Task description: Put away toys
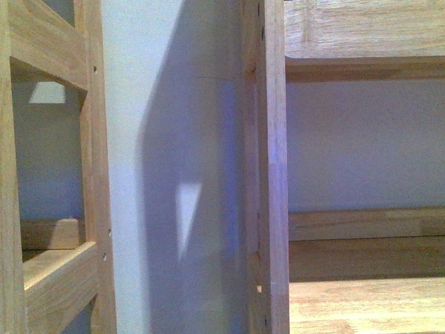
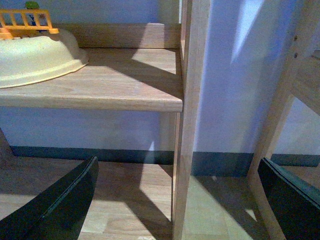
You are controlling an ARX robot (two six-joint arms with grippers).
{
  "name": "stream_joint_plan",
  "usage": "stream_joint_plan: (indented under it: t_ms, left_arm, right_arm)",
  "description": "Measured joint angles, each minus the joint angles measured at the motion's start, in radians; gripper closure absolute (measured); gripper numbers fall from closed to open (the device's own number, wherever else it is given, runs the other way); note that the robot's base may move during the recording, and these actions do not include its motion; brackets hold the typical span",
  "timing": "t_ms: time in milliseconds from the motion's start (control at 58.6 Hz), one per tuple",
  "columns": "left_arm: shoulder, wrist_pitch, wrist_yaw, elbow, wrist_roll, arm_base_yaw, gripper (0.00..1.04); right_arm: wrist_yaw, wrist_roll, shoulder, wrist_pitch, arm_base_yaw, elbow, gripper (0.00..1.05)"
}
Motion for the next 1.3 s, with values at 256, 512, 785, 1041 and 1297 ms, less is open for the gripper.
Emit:
stream_joint_plan:
  t_ms: [256,512,785,1041,1297]
  left_arm:
    - [0.0,0.0,0.0,0.0,0.0,0.0,0.06]
    - [0.0,0.0,0.0,0.0,0.0,0.0,0.06]
    - [0.0,0.0,0.0,0.0,0.0,0.0,0.06]
    - [0.0,0.0,0.0,0.0,0.0,0.0,0.06]
    - [0.0,0.0,0.0,0.0,0.0,0.0,0.06]
  right_arm:
    - [0.008,-0.234,-0.06,-0.19,0.082,-0.045,0.35]
    - [0.09,-0.28,-0.211,-0.225,0.169,-0.163,0.75]
    - [0.252,-0.293,-0.271,-0.207,0.34,-0.246,0.97]
    - [0.257,-0.293,-0.307,-0.194,0.344,-0.297,0.98]
    - [0.257,-0.293,-0.334,-0.187,0.344,-0.327,0.98]
